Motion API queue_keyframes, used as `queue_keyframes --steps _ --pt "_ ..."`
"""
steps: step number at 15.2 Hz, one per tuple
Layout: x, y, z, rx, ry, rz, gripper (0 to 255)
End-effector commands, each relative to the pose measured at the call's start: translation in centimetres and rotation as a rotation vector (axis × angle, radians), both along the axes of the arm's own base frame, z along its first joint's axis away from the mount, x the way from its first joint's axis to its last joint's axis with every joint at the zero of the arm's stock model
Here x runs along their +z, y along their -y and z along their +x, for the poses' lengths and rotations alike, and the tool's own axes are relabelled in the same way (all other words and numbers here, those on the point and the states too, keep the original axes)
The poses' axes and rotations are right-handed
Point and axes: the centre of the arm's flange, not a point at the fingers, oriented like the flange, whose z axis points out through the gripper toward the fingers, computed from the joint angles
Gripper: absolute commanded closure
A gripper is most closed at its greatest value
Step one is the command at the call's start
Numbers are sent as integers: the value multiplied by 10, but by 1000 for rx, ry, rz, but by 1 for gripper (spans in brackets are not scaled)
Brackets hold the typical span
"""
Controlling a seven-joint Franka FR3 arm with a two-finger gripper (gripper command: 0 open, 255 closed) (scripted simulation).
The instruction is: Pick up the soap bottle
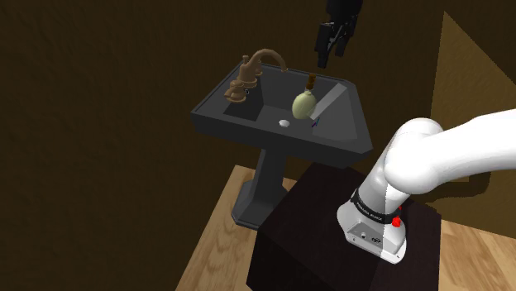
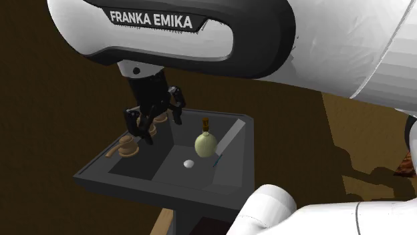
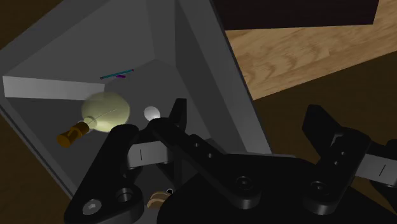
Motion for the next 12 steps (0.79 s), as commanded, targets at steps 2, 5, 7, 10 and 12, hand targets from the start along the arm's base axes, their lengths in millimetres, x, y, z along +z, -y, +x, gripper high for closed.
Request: queue_keyframes --steps 2,5,7,10,12 --pt "-4 12 5 -1 1 5 0" --pt "-17 49 19 -6 5 19 0" --pt "-26 73 29 -9 7 28 0" --pt "-39 109 43 -13 11 42 0" --pt "-48 133 53 -16 13 51 0"
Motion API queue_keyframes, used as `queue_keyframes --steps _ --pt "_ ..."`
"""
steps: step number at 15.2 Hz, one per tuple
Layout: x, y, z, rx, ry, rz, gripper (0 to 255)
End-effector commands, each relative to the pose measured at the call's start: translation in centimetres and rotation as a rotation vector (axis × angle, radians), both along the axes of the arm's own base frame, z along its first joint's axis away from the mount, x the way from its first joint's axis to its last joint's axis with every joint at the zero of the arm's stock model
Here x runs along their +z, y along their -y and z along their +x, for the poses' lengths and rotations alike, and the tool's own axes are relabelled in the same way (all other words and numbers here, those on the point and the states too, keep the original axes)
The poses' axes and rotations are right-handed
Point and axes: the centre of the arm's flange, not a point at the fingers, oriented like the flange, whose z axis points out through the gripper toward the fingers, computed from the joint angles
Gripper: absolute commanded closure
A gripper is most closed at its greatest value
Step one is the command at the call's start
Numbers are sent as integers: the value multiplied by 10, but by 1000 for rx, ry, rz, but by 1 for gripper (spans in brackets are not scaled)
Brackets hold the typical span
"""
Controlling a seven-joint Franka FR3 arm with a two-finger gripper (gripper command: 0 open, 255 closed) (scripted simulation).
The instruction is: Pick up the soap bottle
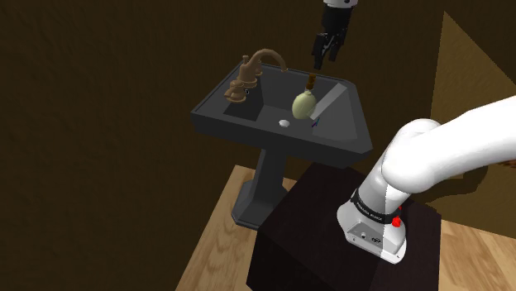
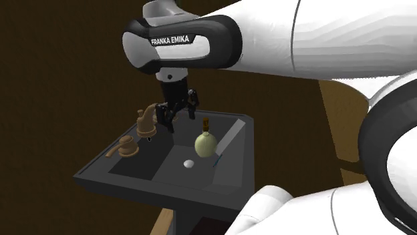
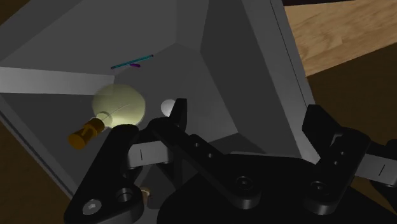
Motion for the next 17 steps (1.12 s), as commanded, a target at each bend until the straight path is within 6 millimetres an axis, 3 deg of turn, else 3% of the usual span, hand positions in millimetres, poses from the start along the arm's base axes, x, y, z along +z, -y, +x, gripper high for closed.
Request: queue_keyframes --steps 1,17 --pt "-7 26 10 -3 3 8 0" --pt "-89 216 85 -25 22 83 0"
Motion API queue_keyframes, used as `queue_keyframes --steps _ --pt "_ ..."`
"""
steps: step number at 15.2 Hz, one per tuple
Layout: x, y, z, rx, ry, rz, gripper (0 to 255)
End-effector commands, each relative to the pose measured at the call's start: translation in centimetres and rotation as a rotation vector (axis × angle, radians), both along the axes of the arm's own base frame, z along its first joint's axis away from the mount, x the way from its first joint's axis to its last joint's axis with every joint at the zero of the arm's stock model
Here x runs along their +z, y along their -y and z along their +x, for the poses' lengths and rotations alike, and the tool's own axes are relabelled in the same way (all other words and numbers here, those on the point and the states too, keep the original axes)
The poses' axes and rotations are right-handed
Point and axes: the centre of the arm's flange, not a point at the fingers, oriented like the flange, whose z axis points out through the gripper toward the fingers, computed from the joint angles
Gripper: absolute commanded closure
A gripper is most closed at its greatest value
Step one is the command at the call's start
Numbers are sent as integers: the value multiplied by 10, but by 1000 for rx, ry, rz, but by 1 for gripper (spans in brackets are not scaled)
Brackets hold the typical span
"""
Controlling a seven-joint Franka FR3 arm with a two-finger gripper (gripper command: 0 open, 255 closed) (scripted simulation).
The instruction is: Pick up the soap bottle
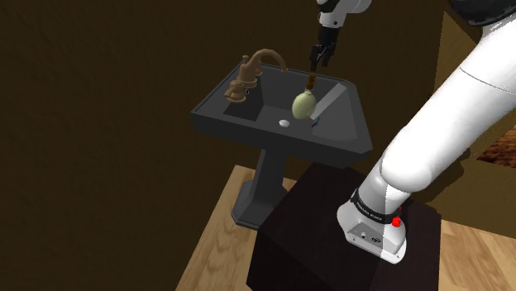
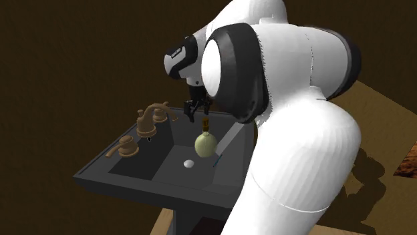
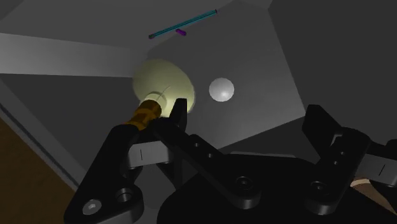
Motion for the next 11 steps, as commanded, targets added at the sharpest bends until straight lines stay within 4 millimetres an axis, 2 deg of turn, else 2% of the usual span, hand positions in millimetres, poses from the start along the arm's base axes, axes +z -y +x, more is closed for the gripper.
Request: queue_keyframes --steps 1,11 --pt "-12 22 10 -2 3 9 0" --pt "-70 138 55 -16 15 55 0"
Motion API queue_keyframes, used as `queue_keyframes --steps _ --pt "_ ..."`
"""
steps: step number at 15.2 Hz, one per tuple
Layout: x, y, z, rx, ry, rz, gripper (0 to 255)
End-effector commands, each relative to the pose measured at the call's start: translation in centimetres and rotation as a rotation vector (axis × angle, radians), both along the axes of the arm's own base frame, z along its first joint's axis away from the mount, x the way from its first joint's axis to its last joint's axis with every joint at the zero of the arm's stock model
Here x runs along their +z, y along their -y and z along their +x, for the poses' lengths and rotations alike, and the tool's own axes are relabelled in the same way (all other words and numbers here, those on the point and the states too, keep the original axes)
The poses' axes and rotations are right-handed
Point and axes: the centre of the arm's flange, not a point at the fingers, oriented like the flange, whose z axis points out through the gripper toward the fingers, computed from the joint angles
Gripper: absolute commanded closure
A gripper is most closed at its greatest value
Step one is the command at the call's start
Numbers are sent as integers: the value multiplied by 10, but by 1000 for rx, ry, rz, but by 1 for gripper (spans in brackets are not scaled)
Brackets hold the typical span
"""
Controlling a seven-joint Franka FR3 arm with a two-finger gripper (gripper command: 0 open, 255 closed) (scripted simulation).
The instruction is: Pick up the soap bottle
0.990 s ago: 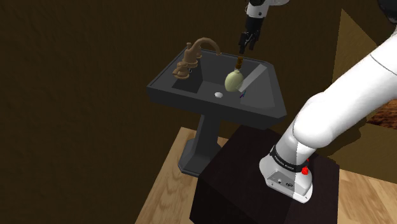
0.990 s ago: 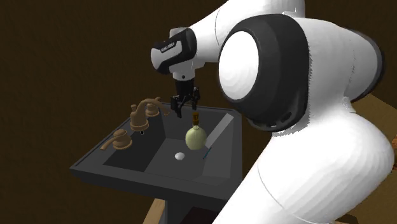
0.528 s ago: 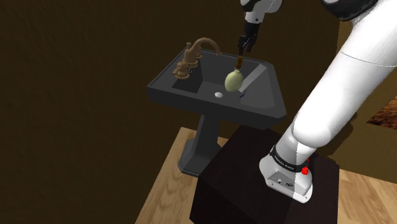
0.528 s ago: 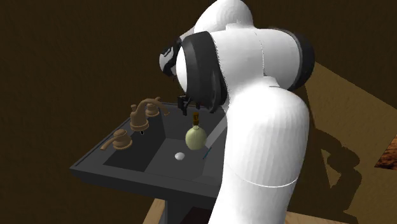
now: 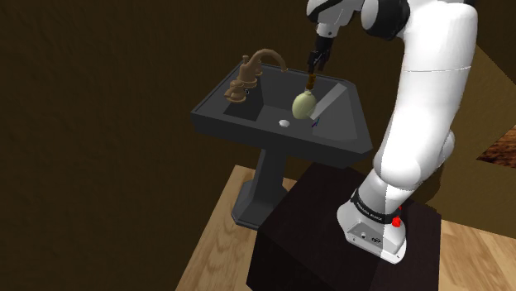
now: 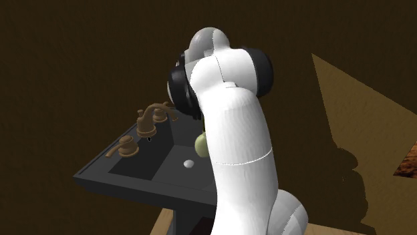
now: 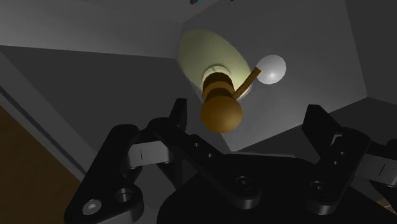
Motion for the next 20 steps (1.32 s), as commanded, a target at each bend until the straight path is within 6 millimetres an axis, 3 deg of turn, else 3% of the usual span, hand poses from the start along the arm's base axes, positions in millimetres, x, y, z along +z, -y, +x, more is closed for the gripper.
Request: queue_keyframes --steps 1,8,10,11,20 --pt "-11 16 5 0 3 7 0" --pt "-51 16 5 0 3 7 0" --pt "-51 16 5 0 3 7 0" --pt "-51 16 5 0 3 7 255" --pt "-51 16 5 0 3 7 255"
